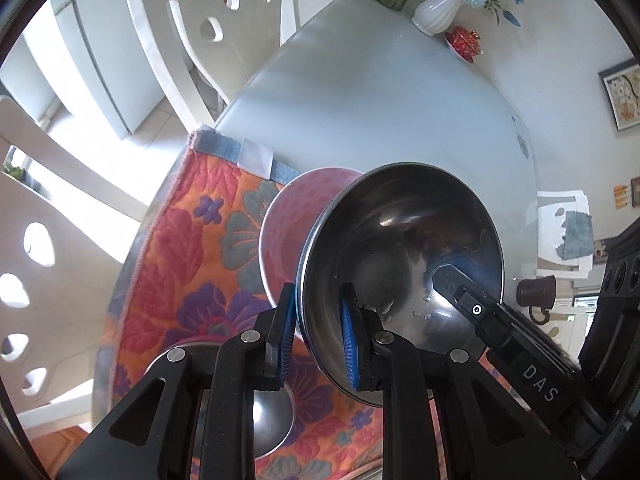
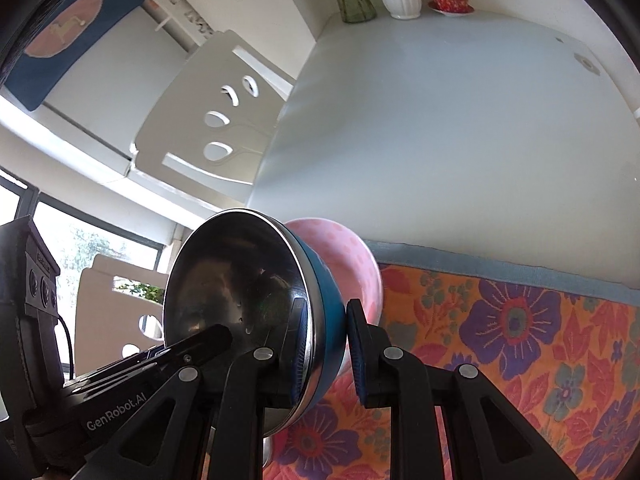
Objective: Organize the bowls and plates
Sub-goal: 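Carry the blue steel bowl with both grippers and lower it into the pink bowl, then open both grippers and lift them off the nested bowls, then move both grippers to the rim of the red-exterior steel bowl, then close both grippers on the red-exterior steel bowl rim, then lift the red steel bowl with both grippers and carry it toward the nested bowls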
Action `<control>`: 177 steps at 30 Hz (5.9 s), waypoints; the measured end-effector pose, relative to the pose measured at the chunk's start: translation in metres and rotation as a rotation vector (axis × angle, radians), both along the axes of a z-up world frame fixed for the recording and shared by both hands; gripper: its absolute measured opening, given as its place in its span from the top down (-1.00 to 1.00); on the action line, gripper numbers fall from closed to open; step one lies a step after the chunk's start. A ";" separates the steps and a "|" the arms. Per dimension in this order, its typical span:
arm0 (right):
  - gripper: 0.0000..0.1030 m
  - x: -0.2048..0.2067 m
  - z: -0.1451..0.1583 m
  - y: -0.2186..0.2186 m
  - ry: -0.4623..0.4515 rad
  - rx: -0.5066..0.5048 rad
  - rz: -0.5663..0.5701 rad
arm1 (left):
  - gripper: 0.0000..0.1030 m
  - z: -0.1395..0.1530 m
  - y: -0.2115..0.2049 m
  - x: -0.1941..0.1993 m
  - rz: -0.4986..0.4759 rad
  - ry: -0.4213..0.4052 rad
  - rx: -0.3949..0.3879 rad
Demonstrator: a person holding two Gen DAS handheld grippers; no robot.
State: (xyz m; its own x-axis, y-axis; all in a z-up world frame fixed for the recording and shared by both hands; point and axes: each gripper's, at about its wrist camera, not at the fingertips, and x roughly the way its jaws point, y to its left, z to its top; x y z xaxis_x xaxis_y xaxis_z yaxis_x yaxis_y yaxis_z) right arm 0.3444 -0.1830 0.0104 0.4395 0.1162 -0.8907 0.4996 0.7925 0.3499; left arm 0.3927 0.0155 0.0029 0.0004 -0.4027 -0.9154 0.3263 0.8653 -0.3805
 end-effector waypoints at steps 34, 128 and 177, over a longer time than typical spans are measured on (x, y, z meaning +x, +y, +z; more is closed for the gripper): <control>0.63 0.006 -0.043 -0.015 -0.032 0.060 -0.064 | 0.61 -0.036 -0.015 0.013 -0.039 -0.042 0.063; 0.00 -0.033 -0.045 0.137 0.085 0.023 0.128 | 0.25 -0.050 0.130 -0.045 0.035 -0.020 0.109; 0.05 0.001 -0.123 0.114 0.210 0.078 0.137 | 0.19 -0.105 0.091 -0.024 -0.025 0.002 0.211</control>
State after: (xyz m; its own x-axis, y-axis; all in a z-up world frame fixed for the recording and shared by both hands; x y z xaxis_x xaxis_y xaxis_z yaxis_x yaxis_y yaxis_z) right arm 0.3458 -0.0688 -0.1124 0.2211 0.2338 -0.9468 0.4580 0.8322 0.3125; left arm 0.3691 0.1061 -0.1020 -0.0088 -0.2024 -0.9793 0.3480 0.9175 -0.1927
